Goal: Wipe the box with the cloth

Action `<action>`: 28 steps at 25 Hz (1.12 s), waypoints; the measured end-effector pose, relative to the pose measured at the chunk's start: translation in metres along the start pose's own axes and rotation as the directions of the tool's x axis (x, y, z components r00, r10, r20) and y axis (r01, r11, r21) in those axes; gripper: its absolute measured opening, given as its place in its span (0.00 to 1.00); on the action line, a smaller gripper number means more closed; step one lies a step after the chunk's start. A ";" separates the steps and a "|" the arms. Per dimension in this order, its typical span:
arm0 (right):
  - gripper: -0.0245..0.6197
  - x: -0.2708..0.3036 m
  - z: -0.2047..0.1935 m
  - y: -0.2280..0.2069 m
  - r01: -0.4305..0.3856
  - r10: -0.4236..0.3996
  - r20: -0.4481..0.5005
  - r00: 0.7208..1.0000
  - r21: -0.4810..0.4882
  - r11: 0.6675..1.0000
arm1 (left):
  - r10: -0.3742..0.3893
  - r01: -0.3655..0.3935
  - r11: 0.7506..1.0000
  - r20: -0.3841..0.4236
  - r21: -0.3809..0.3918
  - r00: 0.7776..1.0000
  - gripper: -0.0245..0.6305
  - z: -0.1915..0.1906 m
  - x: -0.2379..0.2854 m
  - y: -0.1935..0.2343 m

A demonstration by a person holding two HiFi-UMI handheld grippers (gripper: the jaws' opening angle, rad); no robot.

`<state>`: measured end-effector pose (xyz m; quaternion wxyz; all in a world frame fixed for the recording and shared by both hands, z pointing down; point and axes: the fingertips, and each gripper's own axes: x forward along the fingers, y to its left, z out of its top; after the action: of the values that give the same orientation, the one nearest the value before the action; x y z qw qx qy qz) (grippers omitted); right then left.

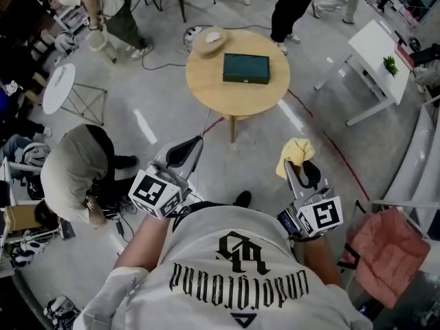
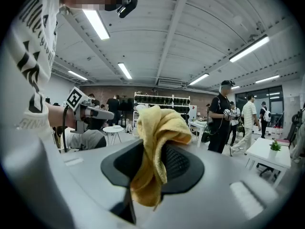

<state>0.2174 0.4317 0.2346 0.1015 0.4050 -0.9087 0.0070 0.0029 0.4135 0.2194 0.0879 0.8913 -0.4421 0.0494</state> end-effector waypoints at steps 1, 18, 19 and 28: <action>0.22 -0.001 -0.002 -0.010 -0.003 0.003 -0.002 1.000 0.002 1.000 | 0.005 -0.005 1.000 -0.001 -0.001 1.000 0.05 0.001 0.008 -0.002; 0.22 0.069 -0.009 -0.074 0.001 0.000 -0.049 0.999 0.026 1.000 | -0.016 0.015 0.999 -0.020 -0.046 1.000 0.05 0.000 0.095 0.056; 0.22 0.078 -0.008 -0.077 0.002 0.000 -0.052 0.999 0.023 1.000 | -0.019 0.019 0.999 -0.019 -0.049 1.000 0.05 0.002 0.101 0.064; 0.22 0.177 0.006 -0.109 0.032 -0.029 -0.079 0.996 0.042 0.999 | -0.064 0.062 0.995 -0.014 -0.078 0.998 0.05 0.018 0.155 0.158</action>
<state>0.1812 0.2274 0.2550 0.1284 0.4203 -0.8973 0.0408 -0.0290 0.1956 0.2454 0.1276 0.9003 -0.4146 0.0368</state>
